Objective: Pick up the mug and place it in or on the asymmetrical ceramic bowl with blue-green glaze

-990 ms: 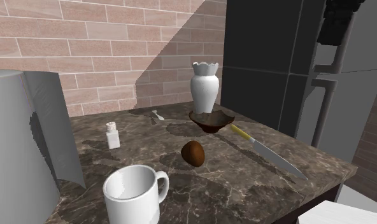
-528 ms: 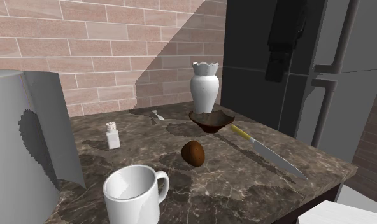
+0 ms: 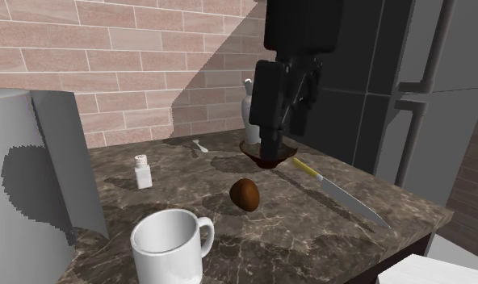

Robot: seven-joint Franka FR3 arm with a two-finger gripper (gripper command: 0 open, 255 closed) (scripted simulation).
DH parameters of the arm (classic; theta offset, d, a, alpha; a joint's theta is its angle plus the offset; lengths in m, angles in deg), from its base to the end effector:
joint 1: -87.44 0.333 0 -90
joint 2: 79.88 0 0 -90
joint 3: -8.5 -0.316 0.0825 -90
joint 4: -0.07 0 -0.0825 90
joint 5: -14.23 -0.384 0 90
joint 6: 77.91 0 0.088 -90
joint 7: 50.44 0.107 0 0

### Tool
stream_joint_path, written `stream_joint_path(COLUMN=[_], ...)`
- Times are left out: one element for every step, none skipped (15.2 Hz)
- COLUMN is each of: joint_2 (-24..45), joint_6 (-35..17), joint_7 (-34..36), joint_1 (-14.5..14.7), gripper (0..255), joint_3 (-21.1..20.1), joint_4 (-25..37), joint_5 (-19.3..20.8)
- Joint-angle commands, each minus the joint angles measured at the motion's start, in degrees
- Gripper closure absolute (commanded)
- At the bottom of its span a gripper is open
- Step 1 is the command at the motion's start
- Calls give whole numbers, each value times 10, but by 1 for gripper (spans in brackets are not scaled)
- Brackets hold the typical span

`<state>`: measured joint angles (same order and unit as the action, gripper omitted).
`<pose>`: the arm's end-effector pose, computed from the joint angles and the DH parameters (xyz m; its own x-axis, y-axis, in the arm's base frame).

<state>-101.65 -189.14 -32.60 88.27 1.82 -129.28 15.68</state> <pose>0.4414 0.0608 0.5174 0.9813 -0.1755 0.0784 -0.1794 -0.9827 0.0454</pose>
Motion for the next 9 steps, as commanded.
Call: stream_joint_path(joint_2=[42, 62, 83, 104, 124, 145, 166, 188, 209], joint_6=[-21, -32, -42, -51, -60, -68, -75, -82, -89], joint_7=[12, 19, 25, 31, 38, 44, 50, 57, 63], joint_1=[2, 3, 4, 5, 6, 7, 9, 10, 12], gripper=[0, 0, 0, 0, 0, 0, 0, 0, 0], joint_3=[-8, -12, -16, -20, -23, -26, -30, -32, -35], joint_4=[20, 29, 39, 49, 60, 72, 85, 98, 113], joint_5=[0, 1, 2, 3, 5, 7, 10, 13, 16])
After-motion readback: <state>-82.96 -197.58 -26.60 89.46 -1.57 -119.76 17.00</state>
